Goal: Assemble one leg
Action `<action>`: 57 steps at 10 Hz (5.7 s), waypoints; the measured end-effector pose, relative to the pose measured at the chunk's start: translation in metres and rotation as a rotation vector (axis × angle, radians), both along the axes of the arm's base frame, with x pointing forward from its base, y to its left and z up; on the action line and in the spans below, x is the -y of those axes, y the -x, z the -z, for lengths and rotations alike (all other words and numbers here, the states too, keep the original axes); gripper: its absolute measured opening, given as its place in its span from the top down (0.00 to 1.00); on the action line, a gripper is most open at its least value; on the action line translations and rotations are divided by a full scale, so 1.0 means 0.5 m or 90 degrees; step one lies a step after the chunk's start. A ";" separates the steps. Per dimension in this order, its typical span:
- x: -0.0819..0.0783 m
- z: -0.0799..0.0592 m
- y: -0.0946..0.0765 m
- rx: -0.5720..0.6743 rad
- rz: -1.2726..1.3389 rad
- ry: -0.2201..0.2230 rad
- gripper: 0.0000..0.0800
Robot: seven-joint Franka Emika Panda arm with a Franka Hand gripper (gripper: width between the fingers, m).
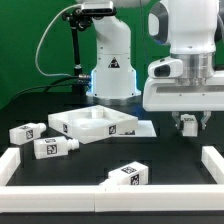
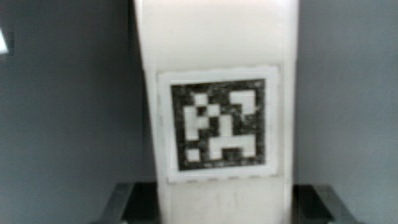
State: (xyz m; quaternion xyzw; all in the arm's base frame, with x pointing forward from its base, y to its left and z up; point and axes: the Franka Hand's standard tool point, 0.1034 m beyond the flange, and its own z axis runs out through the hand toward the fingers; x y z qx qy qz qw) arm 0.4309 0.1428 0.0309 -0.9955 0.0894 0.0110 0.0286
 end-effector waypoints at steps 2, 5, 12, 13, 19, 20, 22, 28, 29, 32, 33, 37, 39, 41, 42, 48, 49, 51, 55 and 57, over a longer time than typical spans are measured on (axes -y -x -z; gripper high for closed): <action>0.019 0.021 -0.002 0.002 -0.023 0.003 0.64; 0.016 0.041 0.007 -0.004 -0.035 0.004 0.64; 0.156 -0.058 -0.127 -0.050 -0.087 -0.024 0.20; 0.167 -0.081 -0.160 -0.040 -0.093 -0.027 0.19; 0.181 -0.085 -0.170 -0.075 -0.060 -0.028 0.19; 0.207 -0.090 -0.209 -0.081 -0.021 -0.024 0.19; 0.248 -0.051 -0.224 -0.113 0.058 -0.016 0.19; 0.259 -0.037 -0.228 -0.103 0.064 -0.017 0.19; 0.275 -0.028 -0.266 -0.103 0.087 -0.017 0.19; 0.316 -0.013 -0.327 -0.078 0.055 -0.036 0.19; 0.310 -0.013 -0.326 -0.080 0.069 -0.034 0.19; 0.312 -0.013 -0.337 -0.082 0.088 -0.034 0.19; 0.322 0.004 -0.364 -0.052 0.129 -0.026 0.19; 0.326 0.032 -0.353 -0.038 0.133 -0.018 0.19; 0.326 0.029 -0.354 -0.039 0.133 -0.019 0.19; 0.360 0.029 -0.316 -0.049 0.153 -0.010 0.64; 0.384 0.029 -0.294 -0.057 0.162 -0.003 0.64; 0.462 0.030 -0.268 -0.055 0.134 0.009 0.64; 0.562 0.029 -0.274 -0.041 0.102 0.014 0.64; 0.542 0.030 -0.261 -0.041 0.102 0.015 0.64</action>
Offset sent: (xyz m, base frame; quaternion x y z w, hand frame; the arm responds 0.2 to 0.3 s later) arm -0.0017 -0.0012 -0.0127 -0.0223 0.0119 0.0003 0.9997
